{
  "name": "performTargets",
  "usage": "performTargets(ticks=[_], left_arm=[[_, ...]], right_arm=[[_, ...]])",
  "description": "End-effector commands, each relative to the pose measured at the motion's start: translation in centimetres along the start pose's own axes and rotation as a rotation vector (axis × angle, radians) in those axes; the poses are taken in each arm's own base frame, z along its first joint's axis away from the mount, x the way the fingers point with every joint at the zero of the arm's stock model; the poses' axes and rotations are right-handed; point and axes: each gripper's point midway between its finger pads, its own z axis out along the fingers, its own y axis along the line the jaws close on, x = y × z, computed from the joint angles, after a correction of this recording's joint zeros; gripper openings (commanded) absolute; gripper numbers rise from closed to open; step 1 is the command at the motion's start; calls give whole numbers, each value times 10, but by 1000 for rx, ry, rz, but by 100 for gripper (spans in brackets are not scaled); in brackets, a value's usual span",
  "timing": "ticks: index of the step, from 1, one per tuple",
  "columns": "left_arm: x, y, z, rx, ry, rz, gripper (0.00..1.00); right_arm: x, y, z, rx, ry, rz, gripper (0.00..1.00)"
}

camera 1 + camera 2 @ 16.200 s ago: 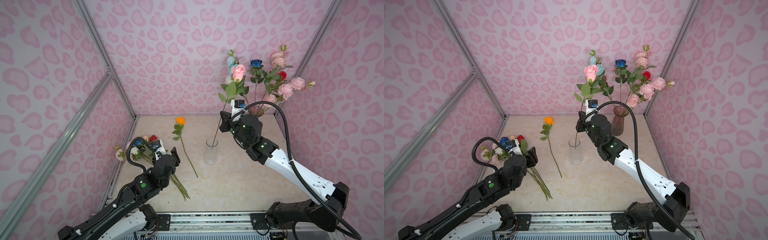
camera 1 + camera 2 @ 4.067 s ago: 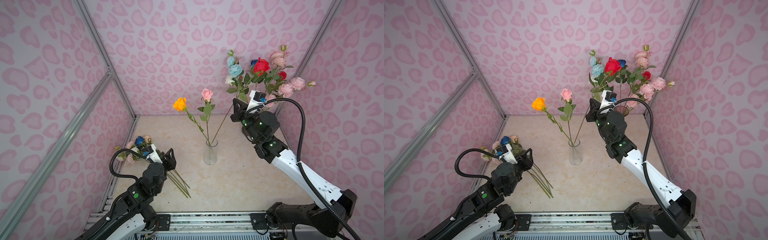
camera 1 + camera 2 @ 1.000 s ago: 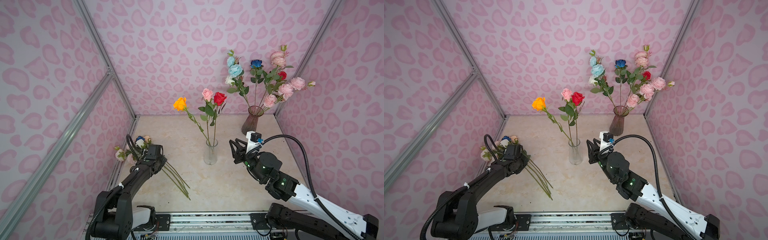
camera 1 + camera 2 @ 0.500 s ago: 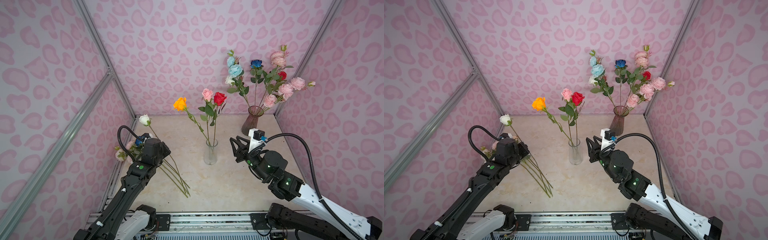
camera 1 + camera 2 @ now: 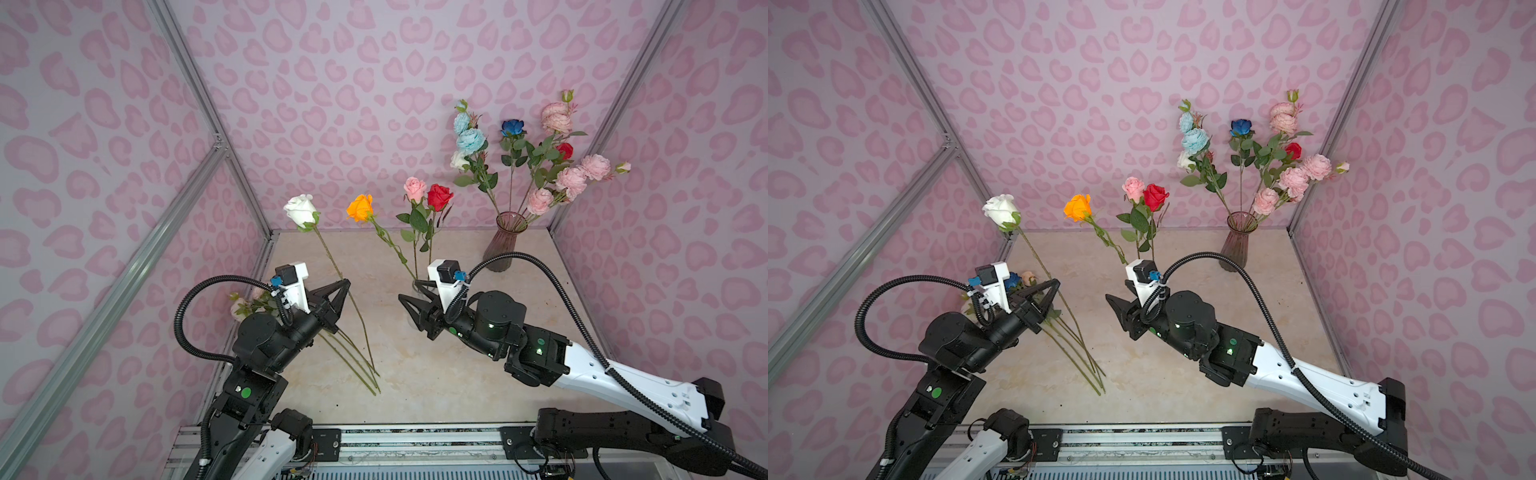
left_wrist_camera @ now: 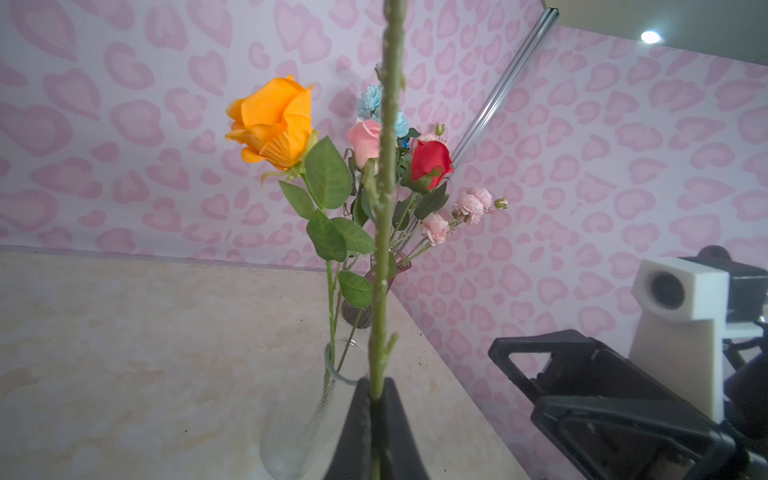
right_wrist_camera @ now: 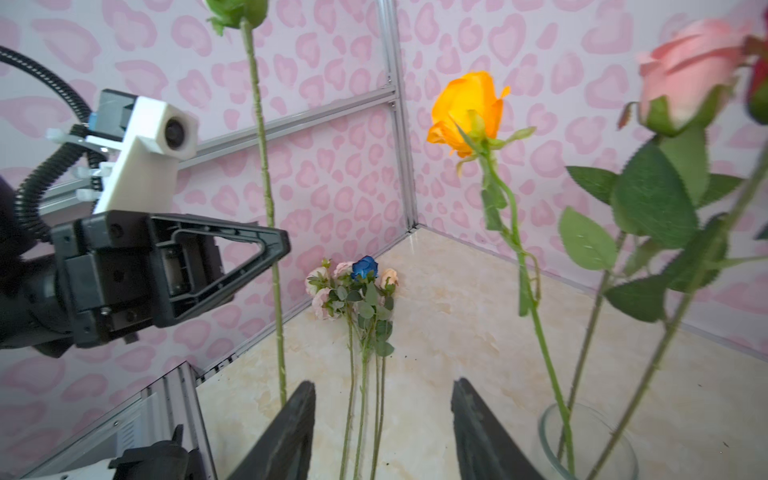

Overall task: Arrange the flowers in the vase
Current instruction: 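Grasp the white rose stem with the left gripper and lift it upright, then grasp the white rose stem with the right gripper while the left gripper releases, then lower the white rose into the clear glass cylinder with the right gripper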

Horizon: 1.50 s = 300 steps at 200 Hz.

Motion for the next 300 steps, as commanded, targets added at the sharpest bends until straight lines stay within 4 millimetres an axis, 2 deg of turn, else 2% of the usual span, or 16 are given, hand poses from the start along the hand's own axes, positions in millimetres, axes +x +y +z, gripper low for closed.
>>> performTargets(ticks=[1,24,59,82,96,117,133,146,165,187,209,230,245,264,282,300], left_arm=[[-10,-34,5,140,-6,80,3],[-10,-47,14,179,10,100,3],[-12,-58,20,208,19,114,3],[-11,-61,20,218,22,114,3],[-9,-61,20,218,27,111,4],[-7,-61,20,223,33,105,7],[-7,-63,17,230,35,107,9],[-8,-64,13,228,30,112,19],[-13,-57,5,176,6,125,43],[-22,-30,-8,16,-67,123,54],[-21,31,-23,-291,-155,42,56],[-1,98,-51,-639,-201,-67,56],[22,133,-70,-825,-214,-137,57],[47,153,-77,-905,-192,-188,57],[61,157,-72,-900,-159,-214,57],[66,158,-71,-905,-139,-217,57]], right_arm=[[1,25,14,-86,20,-18,54],[5,42,30,-144,53,32,54],[12,41,40,-127,55,63,49],[11,37,41,-104,45,66,33],[10,37,41,-106,38,67,15],[9,37,42,-107,30,66,6],[9,36,42,-100,24,66,4],[6,35,42,-94,15,69,4],[4,33,41,-88,-3,72,4],[-4,24,34,-40,-30,45,4],[-24,7,20,41,-78,-20,4],[-57,-14,6,134,-147,-84,3],[-82,-32,-4,207,-208,-121,3],[-108,-54,-10,291,-263,-152,3],[-124,-76,-11,347,-288,-151,3],[-130,-90,-7,376,-287,-154,3]])
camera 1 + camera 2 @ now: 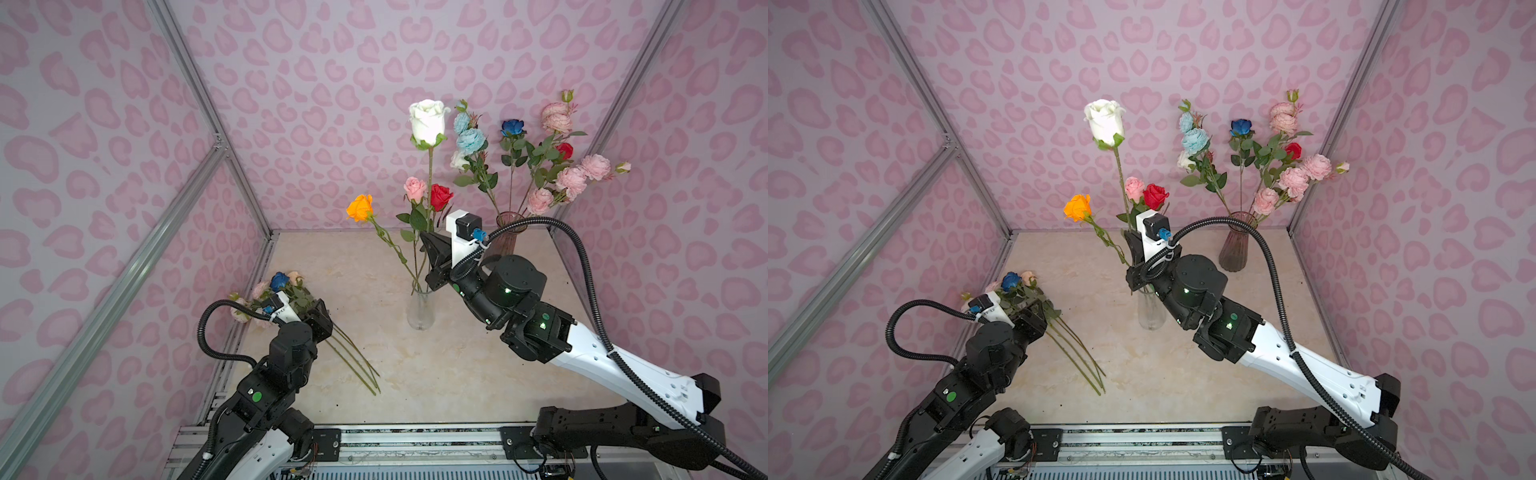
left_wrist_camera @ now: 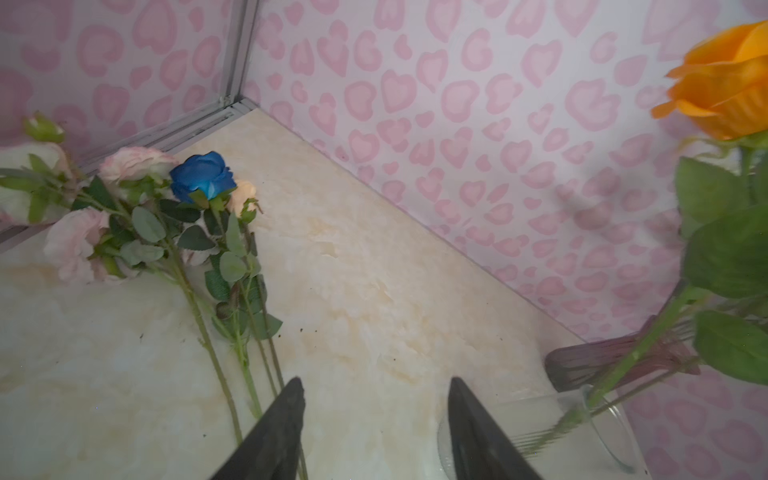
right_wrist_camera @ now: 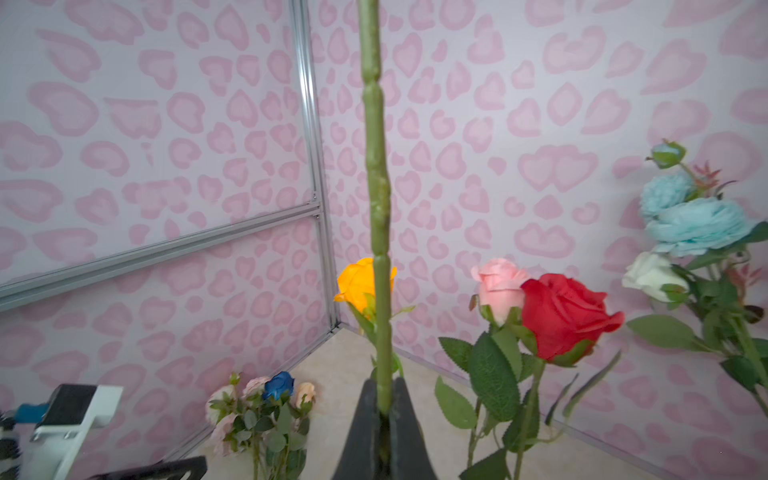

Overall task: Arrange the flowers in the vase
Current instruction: 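Lower the white rose into the clear glass cylinder with the right gripper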

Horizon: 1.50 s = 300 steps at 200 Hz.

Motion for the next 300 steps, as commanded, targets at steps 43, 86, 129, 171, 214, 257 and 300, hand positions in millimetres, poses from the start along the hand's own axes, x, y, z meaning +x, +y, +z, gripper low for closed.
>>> performTargets(ticks=[43,86,129,171,214,257,300], left_arm=[[5,17,4,-78,-14,-70,57],[8,13,8,-76,2,-48,57],[6,13,8,-84,-6,-40,57],[14,15,13,-92,12,-37,57],[18,9,19,-93,36,-20,57],[23,11,23,-106,49,-14,57],[30,15,28,-130,61,5,57]], right_arm=[[16,-42,26,109,2,6,3],[53,-52,40,141,49,21,3],[93,-59,43,167,121,34,5],[137,-59,37,160,193,84,10],[155,-61,30,165,222,111,19],[150,-62,22,166,206,131,20],[135,-56,13,142,177,138,21]])
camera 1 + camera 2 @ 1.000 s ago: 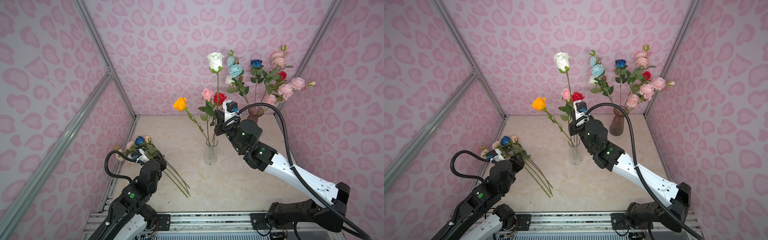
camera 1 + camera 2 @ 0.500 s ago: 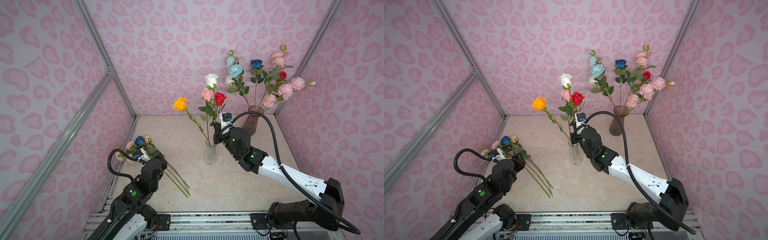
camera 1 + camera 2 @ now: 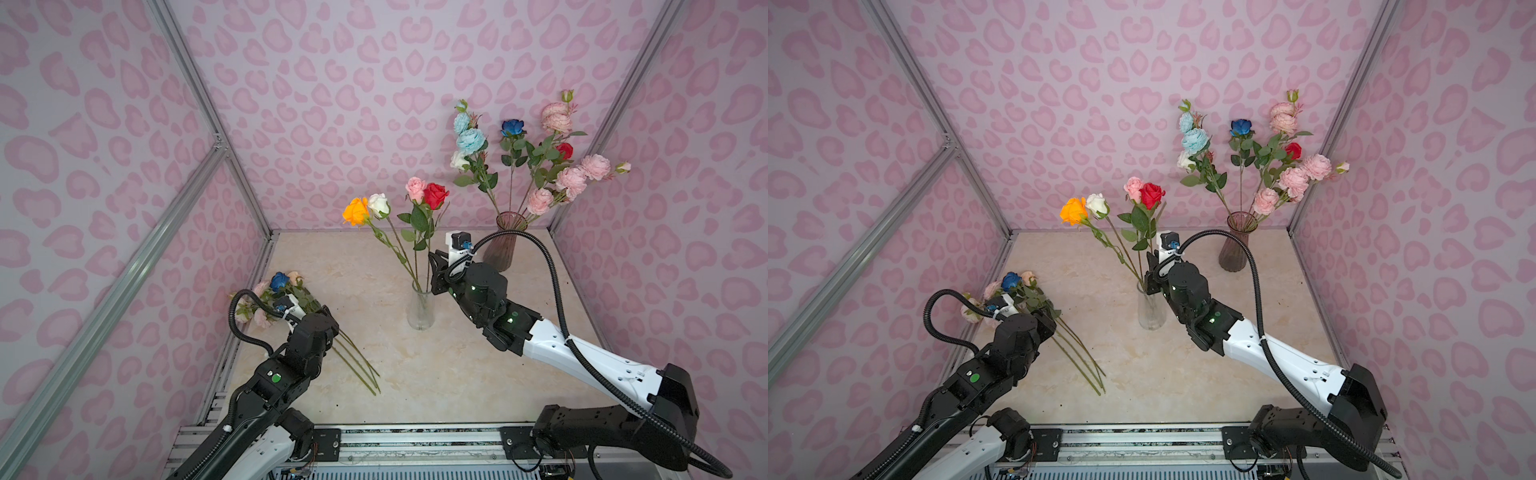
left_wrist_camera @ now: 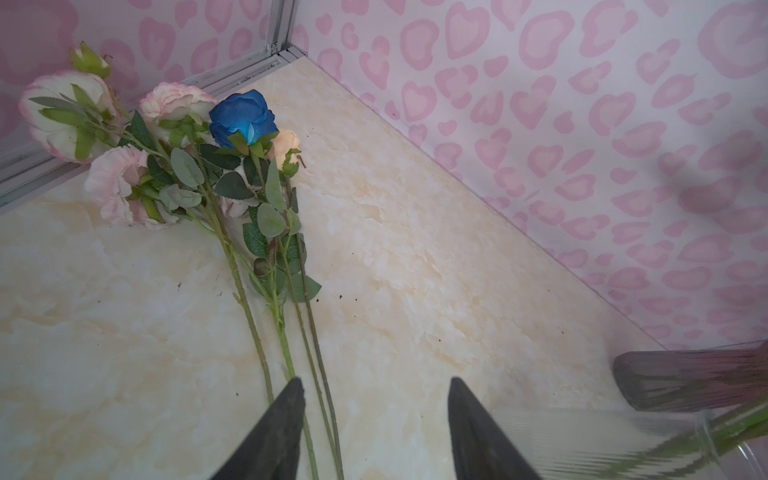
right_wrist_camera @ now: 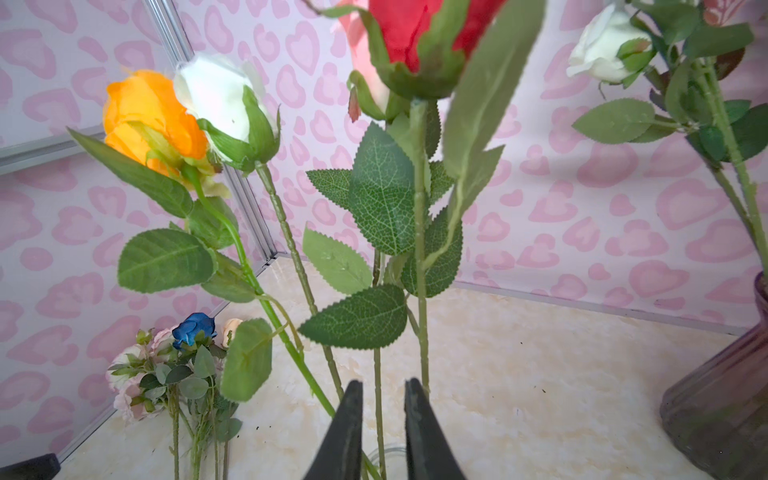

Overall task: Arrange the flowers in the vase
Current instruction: 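Lower the white rose into the clear glass cylinder with the right gripper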

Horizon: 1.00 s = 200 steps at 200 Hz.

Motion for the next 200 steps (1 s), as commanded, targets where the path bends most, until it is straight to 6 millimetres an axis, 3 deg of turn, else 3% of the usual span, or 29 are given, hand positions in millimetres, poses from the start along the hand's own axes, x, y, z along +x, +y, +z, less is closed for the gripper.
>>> performTargets(ticks=[1,46,99,115,131,152,200], left_arm=[[-1,-1,3,-3,-16,-11,57],[17,13,23,-85,53,39,57],[50,73,65,-290,227,-123,51],[61,86,76,-307,273,-175,44],[64,92,85,-320,295,-173,33],[68,102,97,-343,320,-191,33],[82,104,115,-284,376,-214,30]], right_arm=[[-10,5,-7,-18,-36,18,21],[-26,14,-36,-45,-81,12,24],[-19,10,-69,-61,-88,45,26],[-13,4,-75,-51,-81,52,26],[-8,-1,-79,-40,-76,59,26],[-3,-6,-83,-32,-69,60,26],[0,-10,-87,-23,-69,55,26]])
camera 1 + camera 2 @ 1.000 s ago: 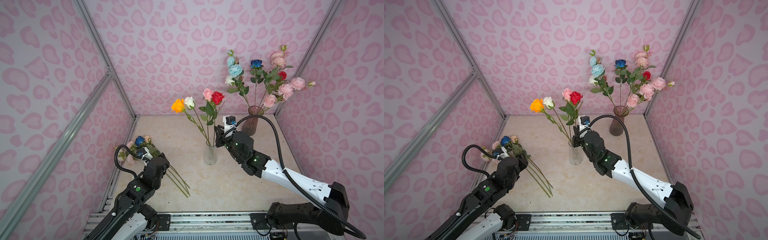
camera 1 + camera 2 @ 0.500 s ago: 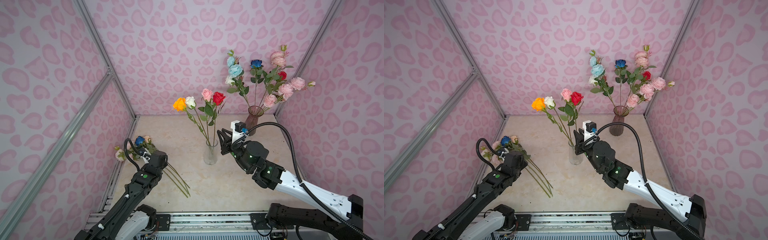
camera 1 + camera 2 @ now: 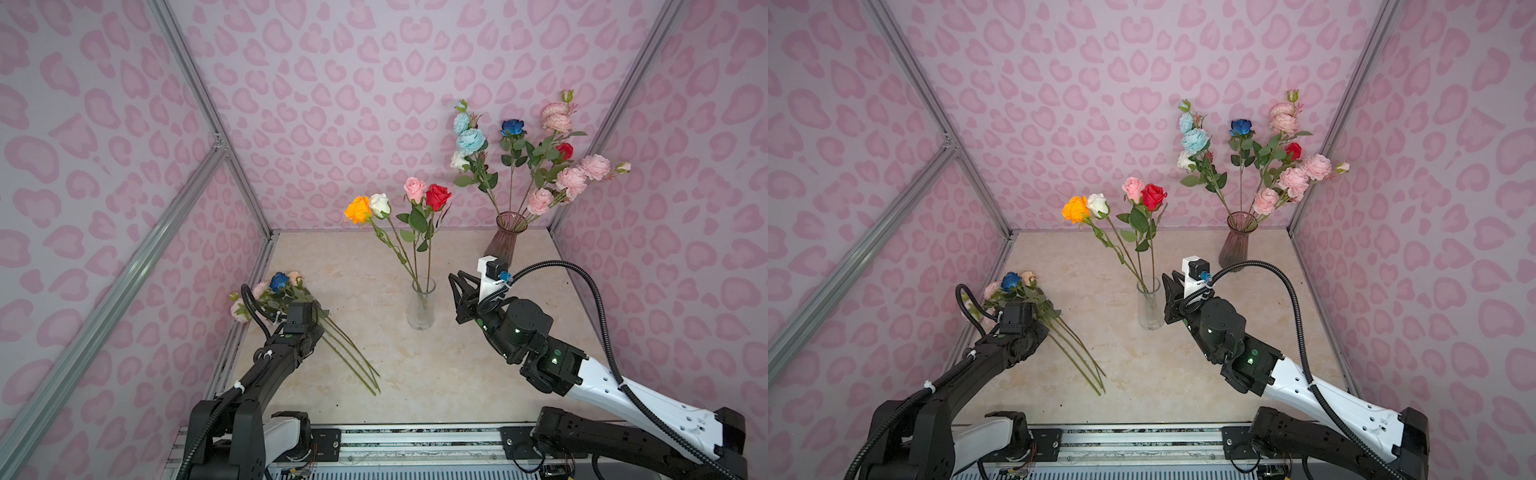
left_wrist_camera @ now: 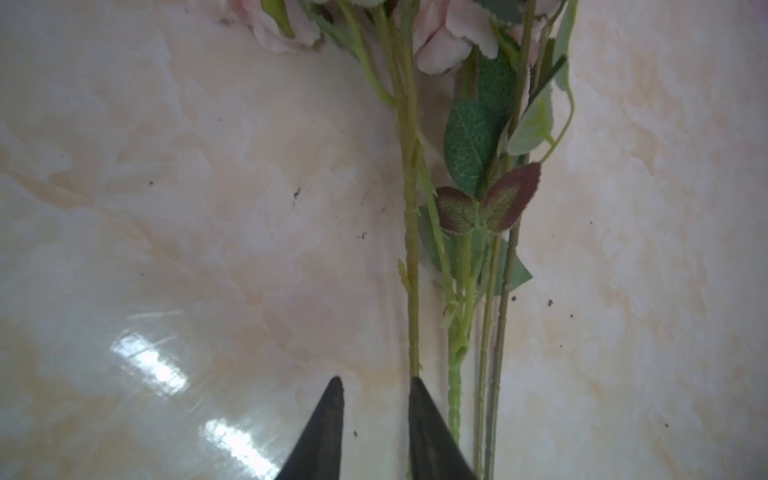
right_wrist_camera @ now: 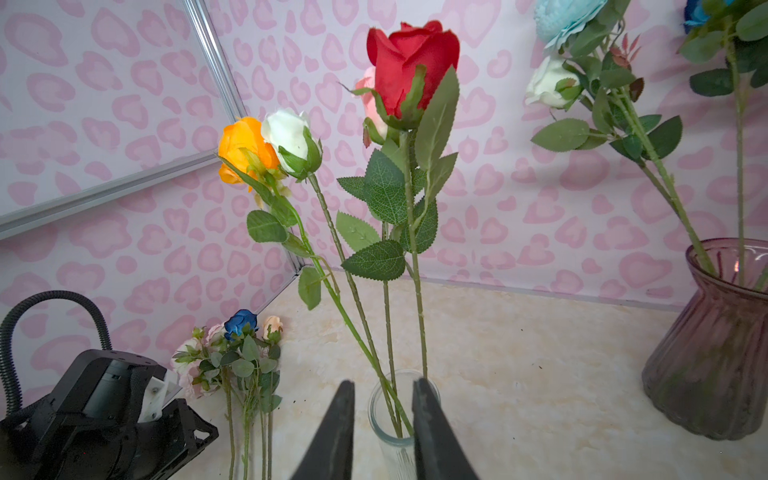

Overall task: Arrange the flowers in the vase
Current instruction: 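Lower the white rose into the clear glass cylinder with the right gripper, then open the right gripper and withdraw while the left gripper grasps the pink carnation stem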

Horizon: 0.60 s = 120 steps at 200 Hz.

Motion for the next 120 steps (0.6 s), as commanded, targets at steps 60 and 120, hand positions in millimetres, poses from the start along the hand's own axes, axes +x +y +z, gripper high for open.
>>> performTargets(ticks=[60,120], left_arm=[[0,-10,20,26,12,21,30],[0,-11,31,4,23,24,24]], right_arm=[[9,-6,0,25,5,0,26],[8,-7,0,28,2,-1,26]])
